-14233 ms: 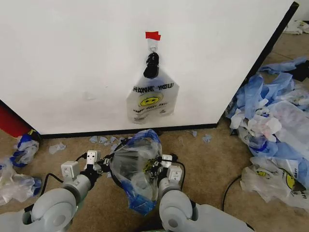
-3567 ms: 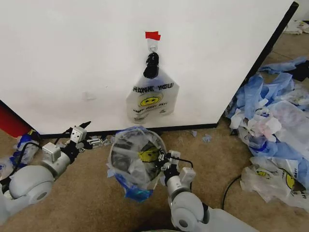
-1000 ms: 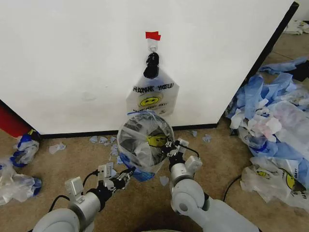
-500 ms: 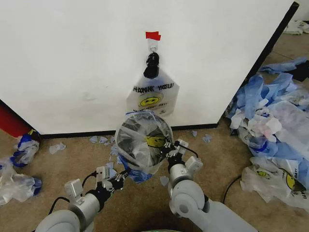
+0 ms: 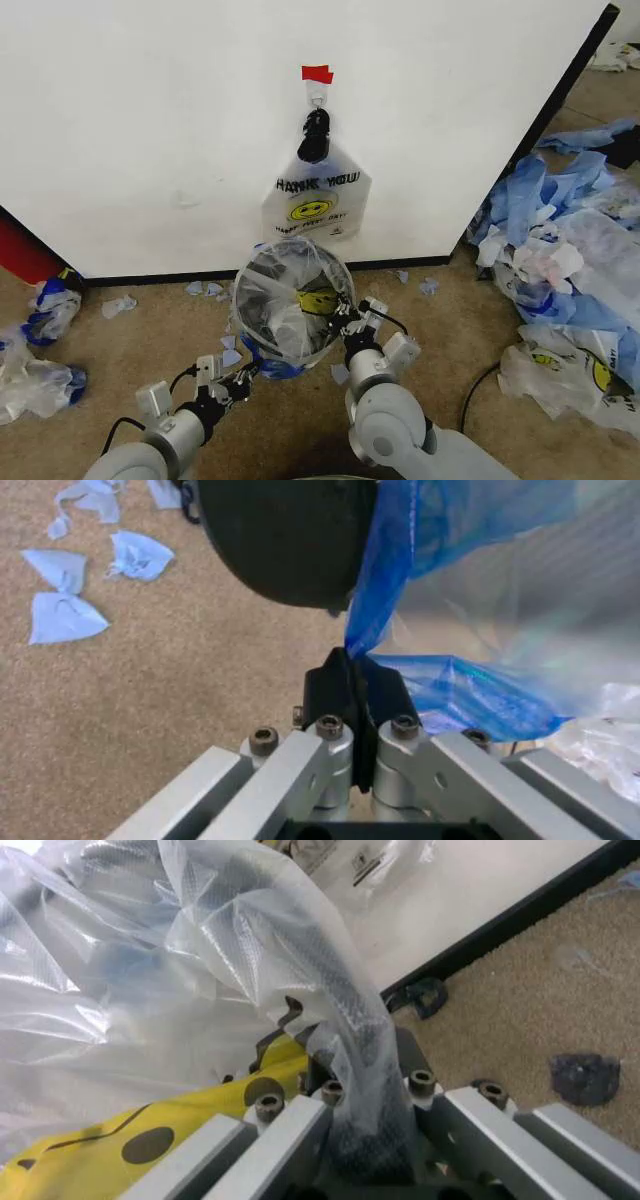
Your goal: Pick up the garbage bag from the wall and place it over the trash bin.
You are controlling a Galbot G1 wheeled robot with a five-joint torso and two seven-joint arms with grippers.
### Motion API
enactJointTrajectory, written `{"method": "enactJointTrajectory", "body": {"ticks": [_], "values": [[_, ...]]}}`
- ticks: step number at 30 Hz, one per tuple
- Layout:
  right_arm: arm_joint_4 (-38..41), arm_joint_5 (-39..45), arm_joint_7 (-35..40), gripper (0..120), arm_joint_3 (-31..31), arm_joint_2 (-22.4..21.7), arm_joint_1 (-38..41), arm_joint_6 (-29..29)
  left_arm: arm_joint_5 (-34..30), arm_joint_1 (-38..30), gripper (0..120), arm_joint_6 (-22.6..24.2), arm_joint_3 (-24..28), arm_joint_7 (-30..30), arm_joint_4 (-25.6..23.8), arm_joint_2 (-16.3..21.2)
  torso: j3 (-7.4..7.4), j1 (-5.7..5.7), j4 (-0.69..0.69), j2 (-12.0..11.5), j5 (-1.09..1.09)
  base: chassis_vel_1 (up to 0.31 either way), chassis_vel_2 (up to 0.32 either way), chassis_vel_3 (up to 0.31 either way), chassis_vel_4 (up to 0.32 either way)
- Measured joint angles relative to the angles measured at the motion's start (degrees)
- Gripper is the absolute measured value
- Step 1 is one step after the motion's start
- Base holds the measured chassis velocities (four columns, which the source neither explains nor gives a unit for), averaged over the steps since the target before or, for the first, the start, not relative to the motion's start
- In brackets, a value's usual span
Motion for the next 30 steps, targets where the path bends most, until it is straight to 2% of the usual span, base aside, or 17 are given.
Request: {"method": "enactJointTrajectory", "body": {"ticks": [10, 30], "values": [[0.8, 0.3, 0.5, 0, -0.4, 0.0, -0.3, -0.3, 1.8, 0.0, 0, -0.3, 0.8, 0.6, 4.5, -2.9, 0.0, 0.0, 0.0, 0.0, 0.0, 0.0, 0.0, 0.0, 0.0], [0.9, -0.1, 0.5, 0, -0.8, 0.1, -1.0, -0.5, 3.7, 1.2, 0, -0.8, 0.8, 0.9, 7.5, -4.5, 0.0, 0.0, 0.0, 0.0, 0.0, 0.0, 0.0, 0.0, 0.0]]}}
